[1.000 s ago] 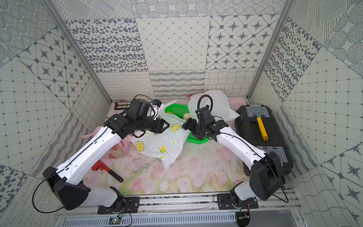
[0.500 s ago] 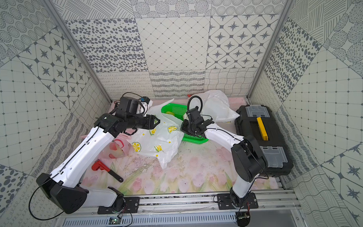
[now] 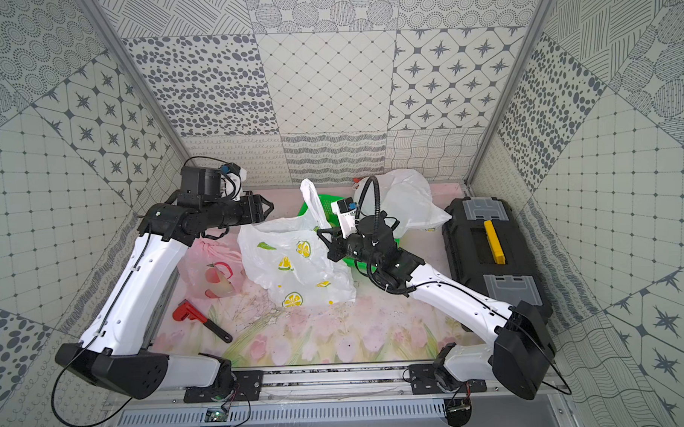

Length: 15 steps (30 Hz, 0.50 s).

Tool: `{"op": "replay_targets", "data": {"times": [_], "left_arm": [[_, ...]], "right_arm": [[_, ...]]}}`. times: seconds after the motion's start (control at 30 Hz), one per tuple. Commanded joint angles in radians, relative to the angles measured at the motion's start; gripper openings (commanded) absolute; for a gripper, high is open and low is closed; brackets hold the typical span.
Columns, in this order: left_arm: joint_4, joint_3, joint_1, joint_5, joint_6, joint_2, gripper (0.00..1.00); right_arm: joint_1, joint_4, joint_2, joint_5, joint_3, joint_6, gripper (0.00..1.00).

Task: Place the pears into plastic bags & tie knots
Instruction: Pick up the plastic bag at the center of the board.

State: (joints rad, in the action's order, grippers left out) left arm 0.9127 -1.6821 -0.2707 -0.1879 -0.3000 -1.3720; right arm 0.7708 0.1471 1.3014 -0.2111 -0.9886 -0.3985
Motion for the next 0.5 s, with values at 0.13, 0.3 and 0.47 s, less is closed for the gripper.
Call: {"op": "replay_targets", "data": {"times": [0.13, 0.3, 0.47], "left_arm": [[0.123, 0.011, 0.018, 0.030, -0.058, 0.139, 0.70], [0.105, 0.095, 0.021, 0.060, -0.058, 0.150, 0.72], [0.072, 0.078, 0.054, 0.109, -0.059, 0.066, 0.73]], "right_arm": [[0.021, 0.108, -0.034, 0.090, 0.009, -0.020, 0.00], [0.036, 0.147, -0.027, 0.060, 0.009, -0.043, 0.00], [0.052, 0.150, -0.035, 0.042, 0.013, -0.052, 0.00]]}}
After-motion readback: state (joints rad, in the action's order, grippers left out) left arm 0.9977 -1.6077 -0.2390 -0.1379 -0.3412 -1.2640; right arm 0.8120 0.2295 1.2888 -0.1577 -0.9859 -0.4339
